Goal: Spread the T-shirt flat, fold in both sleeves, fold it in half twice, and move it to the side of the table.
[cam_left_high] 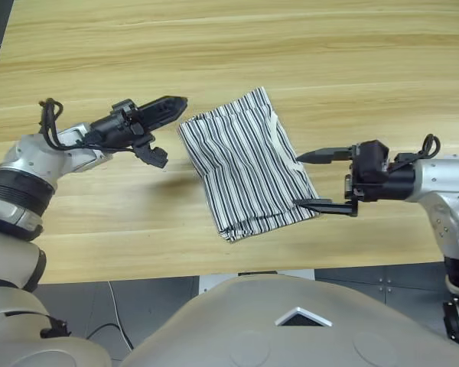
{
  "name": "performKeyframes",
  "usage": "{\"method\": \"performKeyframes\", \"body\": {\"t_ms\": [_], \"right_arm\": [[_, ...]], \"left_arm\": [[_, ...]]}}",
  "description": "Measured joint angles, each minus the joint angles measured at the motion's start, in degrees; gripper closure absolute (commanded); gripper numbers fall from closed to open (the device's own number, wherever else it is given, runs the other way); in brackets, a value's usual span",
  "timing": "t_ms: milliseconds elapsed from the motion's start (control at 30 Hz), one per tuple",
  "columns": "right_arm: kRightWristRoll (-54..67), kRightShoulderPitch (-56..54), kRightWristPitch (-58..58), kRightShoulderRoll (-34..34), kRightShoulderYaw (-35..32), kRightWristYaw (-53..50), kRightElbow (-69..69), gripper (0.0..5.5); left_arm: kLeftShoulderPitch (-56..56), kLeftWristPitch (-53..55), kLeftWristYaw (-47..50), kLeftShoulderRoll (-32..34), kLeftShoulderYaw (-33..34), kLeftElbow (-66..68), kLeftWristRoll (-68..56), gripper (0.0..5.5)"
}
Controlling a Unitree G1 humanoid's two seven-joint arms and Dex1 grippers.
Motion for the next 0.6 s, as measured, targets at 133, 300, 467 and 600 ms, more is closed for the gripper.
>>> {"method": "performKeyframes", "body": {"t_ms": [133,300,467,600], "right_arm": [[-10.1,-2.0,-8.5,-4.1,0.4,-0.4,10.2,0.56],[-25.4,-6.5,-32.3,-7.2,5.2,-0.7,22.7,0.51],[-37.0,-12.7,-58.9,-7.7,11.8,-1.8,35.2,0.51],[-37.6,-13.0,-66.8,-7.7,13.4,-3.4,38.9,0.51]], "left_arm": [[8.5,-7.7,-22.9,5.0,-2.6,-6.1,-27.5,2.29],[23.7,-4.4,-51.8,19.1,-8.4,-26.8,-55.9,1.94],[33.6,8.4,-74.7,30.3,-5.8,-44.2,-69.9,1.94],[36.7,11.9,-78.4,28.5,-0.3,-48.5,-69.5,1.94]]}}
